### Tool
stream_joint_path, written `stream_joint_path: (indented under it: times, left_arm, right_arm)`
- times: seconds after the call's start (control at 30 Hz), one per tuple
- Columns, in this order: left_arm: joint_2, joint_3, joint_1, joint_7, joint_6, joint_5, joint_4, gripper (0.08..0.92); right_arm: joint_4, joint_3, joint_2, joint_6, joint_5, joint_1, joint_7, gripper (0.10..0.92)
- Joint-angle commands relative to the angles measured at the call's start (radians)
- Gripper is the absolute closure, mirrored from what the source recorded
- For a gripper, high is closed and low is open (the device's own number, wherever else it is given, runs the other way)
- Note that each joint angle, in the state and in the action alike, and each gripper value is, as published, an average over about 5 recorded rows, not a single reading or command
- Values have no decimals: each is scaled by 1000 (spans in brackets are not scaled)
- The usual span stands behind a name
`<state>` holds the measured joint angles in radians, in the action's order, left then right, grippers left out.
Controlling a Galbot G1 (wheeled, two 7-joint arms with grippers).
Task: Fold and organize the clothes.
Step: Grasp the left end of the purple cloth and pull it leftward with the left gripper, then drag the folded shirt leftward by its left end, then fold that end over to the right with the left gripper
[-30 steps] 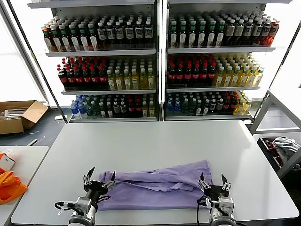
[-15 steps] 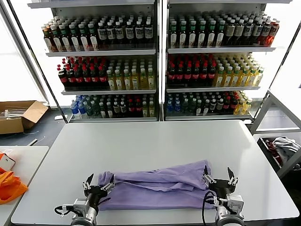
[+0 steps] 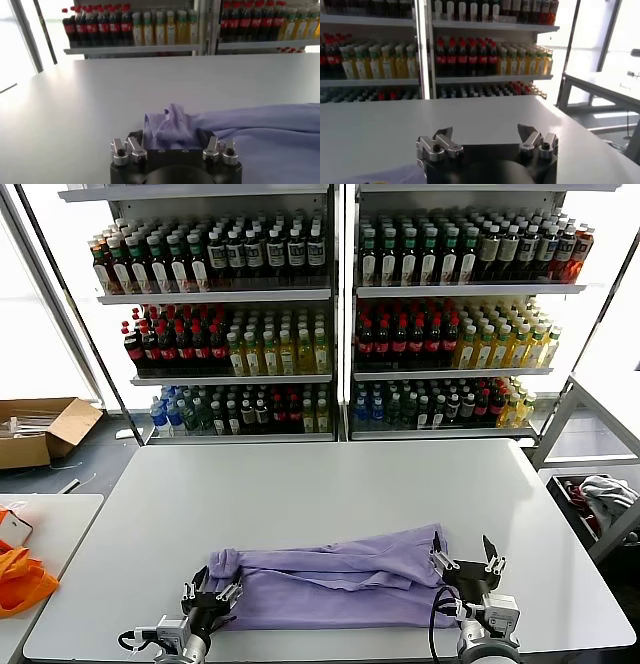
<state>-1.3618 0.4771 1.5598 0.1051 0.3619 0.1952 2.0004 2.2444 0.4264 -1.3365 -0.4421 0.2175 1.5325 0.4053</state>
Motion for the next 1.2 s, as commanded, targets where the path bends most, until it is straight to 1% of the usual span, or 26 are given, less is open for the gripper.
stream_joint_path:
  times: [0.03,0.43,0.57,0.67,0.77,0.97,1.13,1.2]
  left_arm:
    - [-6,-1,11,-22,3,11,-4,358]
    - [-4,21,6,-32,-20,5,-26,705]
    - [10,74,-4,-34,-32,7,-13,824]
    - [44,160,-22,-33,-37,15,13,883]
    - [107,283,-46,-35,-43,22,18,892]
    - [271,509,-66,-48,-63,37,-34,892]
    - [365,623,-72,-55,-65,46,-72,892]
    - [379,635,-69,-62,-64,43,-66,892]
  right_arm:
    - [4,3,2,0,4,-4,3,203]
    - [8,13,12,-1,16,-16,10,203]
    - [11,14,16,-2,19,-21,10,203]
    - [10,12,18,-2,22,-27,10,203]
    - [6,5,20,-2,23,-33,9,203]
    - [-2,-19,20,-3,23,-51,8,203]
    - [-2,-34,20,-4,28,-63,5,203]
    - [-12,-42,18,-3,29,-72,4,203]
